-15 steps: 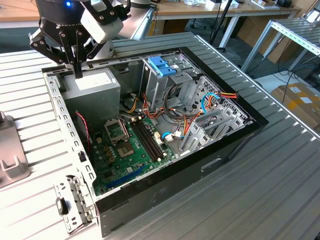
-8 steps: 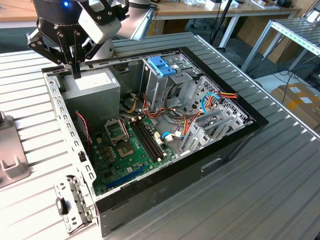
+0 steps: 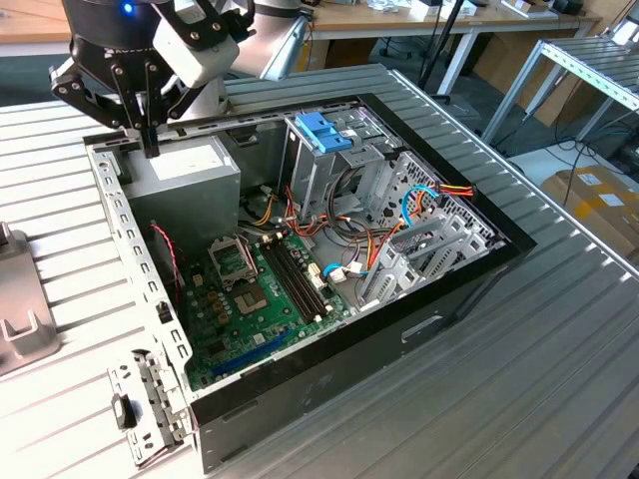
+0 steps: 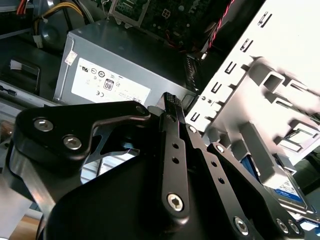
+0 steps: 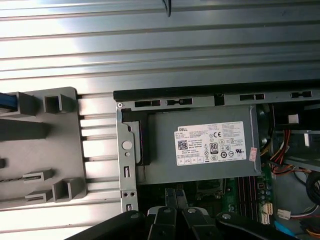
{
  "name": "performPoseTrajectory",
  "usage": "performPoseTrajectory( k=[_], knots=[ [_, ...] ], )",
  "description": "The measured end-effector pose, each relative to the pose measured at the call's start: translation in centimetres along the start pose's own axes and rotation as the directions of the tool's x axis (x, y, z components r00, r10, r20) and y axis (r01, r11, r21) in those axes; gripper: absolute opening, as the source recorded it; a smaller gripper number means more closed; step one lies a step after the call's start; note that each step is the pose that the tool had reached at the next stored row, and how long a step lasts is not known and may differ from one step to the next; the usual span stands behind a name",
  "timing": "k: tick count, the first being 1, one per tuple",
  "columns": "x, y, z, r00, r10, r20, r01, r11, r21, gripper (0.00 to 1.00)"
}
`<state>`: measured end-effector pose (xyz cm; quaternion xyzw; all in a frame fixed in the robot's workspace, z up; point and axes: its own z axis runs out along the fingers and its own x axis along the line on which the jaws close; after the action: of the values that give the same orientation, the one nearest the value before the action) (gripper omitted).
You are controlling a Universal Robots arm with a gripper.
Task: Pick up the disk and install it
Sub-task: 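Reach for the disk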
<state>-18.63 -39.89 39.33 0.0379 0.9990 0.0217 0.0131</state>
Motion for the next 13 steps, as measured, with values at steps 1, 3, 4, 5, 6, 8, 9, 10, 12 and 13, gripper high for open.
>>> performPoseTrajectory(
  k=[1,3,4,5,6,8,9,10,12,13],
  knots=[
    [0.1,-0.01,0.0,1.0,0.0,0.0,0.0,1.0,0.0,0.11],
    [0.18,-0.01,0.0,1.0,0.0,0.0,0.0,1.0,0.0,0.11],
    [0.23,-0.02,0.0,1.0,0.0,0.0,0.0,1.0,0.0,0.11],
    [0.26,-0.02,0.0,1.0,0.0,0.0,0.0,1.0,0.0,0.11],
    [0.28,-0.02,-0.01,1.0,0.0,0.0,0.0,1.0,0.0,0.11],
    [0.37,-0.03,-0.01,1.0,0.0,0.0,0.0,1.0,0.0,0.11],
    [0.39,-0.03,-0.01,1.0,0.0,0.0,0.0,1.0,0.0,0.11],
    [0.42,-0.03,-0.01,1.0,0.0,0.0,0.0,1.0,0.0,0.11],
    [0.51,-0.04,-0.01,1.0,0.0,0.0,0.0,1.0,-0.0001,0.11],
    [0.56,-0.04,-0.02,1.0,0.0,-0.0001,0.0,1.0,0.0,0.11]
  ],
)
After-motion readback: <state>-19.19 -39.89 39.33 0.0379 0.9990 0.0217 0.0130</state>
